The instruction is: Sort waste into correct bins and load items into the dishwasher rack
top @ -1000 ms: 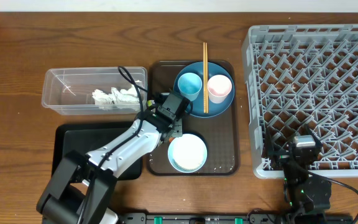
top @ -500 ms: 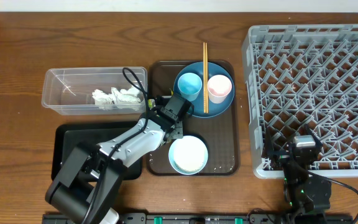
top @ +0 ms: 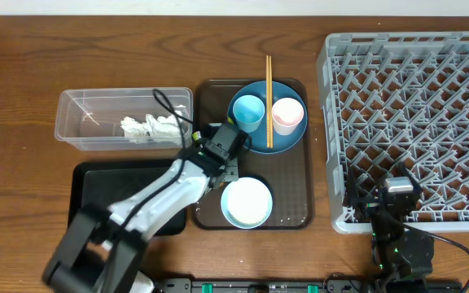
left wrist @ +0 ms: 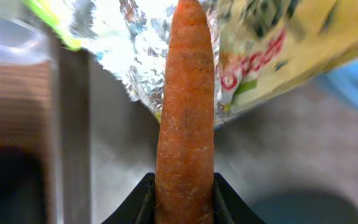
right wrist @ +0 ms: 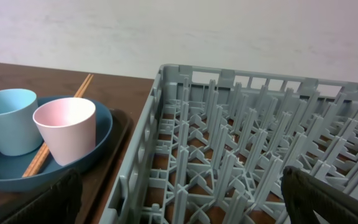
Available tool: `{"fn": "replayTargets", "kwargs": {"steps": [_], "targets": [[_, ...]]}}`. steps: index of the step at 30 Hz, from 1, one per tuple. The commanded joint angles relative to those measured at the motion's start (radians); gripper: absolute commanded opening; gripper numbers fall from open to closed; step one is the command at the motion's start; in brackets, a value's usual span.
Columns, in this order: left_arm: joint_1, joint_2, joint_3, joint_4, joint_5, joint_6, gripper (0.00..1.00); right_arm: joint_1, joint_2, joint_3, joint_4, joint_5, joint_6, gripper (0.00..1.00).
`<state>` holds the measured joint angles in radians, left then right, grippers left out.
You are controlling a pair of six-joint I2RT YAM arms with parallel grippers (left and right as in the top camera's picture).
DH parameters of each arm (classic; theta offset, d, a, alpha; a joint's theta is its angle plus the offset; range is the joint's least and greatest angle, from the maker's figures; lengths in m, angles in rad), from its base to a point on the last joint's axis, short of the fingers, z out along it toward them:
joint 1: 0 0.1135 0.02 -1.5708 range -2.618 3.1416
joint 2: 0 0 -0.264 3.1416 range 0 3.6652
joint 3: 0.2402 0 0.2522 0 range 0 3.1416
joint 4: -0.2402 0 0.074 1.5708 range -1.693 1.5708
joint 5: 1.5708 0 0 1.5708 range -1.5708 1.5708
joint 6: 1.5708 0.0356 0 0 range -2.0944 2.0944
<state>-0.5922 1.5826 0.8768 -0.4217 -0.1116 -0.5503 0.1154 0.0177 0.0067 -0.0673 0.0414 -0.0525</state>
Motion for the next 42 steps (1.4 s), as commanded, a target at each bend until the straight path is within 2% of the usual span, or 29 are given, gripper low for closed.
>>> {"fn": "replayTargets", "kwargs": {"steps": [1, 10, 17, 24, 31, 38, 39, 41, 42], "targets": [[-0.002, -0.087, -0.002, -0.027, -0.009, -0.001, 0.24, -0.006, -0.002, -0.001, -0.004, 0.007, -0.005, 0.99], [0.050, -0.272, 0.008, -0.076, -0.010, 0.060, 0.24, -0.006, -0.002, -0.001, -0.004, 0.007, -0.005, 0.99], [0.272, -0.319, 0.086, -0.153, -0.009, 0.094, 0.24, -0.006, -0.002, -0.001, -0.004, 0.007, -0.005, 0.99], [0.524, -0.289, 0.090, -0.061, -0.005, 0.094, 0.24, -0.006, -0.002, -0.001, -0.004, 0.007, -0.005, 0.99], [0.630, -0.195, 0.090, 0.070, -0.005, 0.093, 0.24, -0.006, -0.002, -0.001, -0.004, 0.007, -0.005, 0.99], [0.684, -0.066, 0.090, 0.134, -0.005, 0.093, 0.24, -0.006, -0.002, -0.001, -0.004, 0.007, -0.005, 0.99], [0.690, -0.059, 0.090, 0.141, -0.005, 0.094, 0.26, -0.006, -0.002, -0.001, -0.004, 0.007, -0.005, 0.99], [0.700, -0.062, 0.090, 0.153, -0.005, 0.094, 0.42, -0.006, -0.002, -0.001, -0.004, 0.007, -0.005, 0.99], [0.705, -0.070, 0.092, 0.160, -0.005, 0.093, 0.46, -0.006, -0.002, -0.001, -0.004, 0.007, -0.005, 0.99]]}}
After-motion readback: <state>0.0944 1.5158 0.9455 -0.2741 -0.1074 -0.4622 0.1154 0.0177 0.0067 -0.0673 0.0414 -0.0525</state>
